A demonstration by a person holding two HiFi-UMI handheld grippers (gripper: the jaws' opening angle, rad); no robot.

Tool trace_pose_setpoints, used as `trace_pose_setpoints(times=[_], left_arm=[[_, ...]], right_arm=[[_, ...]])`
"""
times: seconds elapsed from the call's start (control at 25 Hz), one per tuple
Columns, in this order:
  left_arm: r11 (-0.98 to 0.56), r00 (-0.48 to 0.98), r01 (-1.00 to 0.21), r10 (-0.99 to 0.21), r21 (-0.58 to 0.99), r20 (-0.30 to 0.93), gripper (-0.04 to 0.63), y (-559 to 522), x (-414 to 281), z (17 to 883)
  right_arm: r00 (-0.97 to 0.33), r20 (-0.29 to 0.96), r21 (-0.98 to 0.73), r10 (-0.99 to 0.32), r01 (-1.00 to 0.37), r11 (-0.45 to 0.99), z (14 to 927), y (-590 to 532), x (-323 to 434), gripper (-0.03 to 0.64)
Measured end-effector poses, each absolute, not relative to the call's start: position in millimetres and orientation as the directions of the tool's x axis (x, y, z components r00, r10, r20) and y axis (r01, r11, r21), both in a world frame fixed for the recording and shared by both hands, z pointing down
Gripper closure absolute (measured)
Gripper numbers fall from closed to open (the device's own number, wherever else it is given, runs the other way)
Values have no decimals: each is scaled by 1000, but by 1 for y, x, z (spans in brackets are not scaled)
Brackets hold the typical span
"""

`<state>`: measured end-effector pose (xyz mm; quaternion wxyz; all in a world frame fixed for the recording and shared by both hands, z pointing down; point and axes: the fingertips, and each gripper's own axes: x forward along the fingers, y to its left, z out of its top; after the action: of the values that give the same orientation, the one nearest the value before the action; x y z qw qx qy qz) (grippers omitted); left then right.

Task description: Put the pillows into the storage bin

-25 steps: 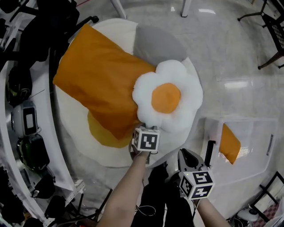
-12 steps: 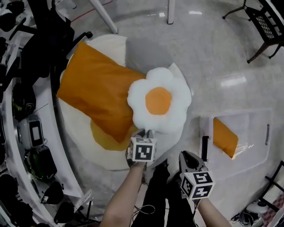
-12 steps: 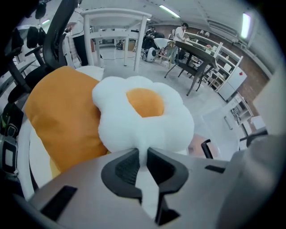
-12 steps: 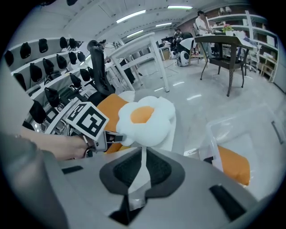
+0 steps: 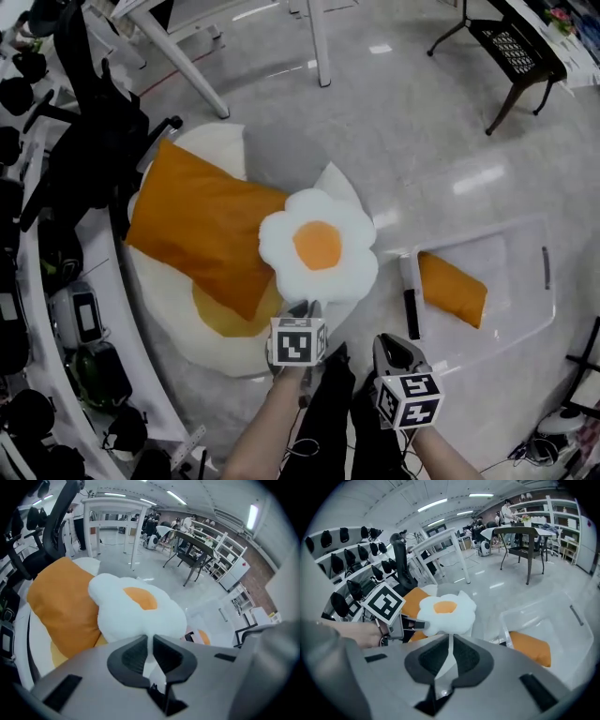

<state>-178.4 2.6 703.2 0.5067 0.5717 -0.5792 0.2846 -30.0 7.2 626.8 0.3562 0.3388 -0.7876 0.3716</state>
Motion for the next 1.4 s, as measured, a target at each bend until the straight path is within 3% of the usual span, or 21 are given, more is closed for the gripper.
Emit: trace_pose_setpoints(times=[1.0,1.4], left_arm=[[12,216,-969,-449,248,867,568,-31,-31,556],[-260,346,-933,-463,248,816,569,-75,97,503]], right_arm=[[-393,787,-330,-476,-919,214,541,46,157,589],[-307,769,-333,-561,-941,58,516,68,235,589]])
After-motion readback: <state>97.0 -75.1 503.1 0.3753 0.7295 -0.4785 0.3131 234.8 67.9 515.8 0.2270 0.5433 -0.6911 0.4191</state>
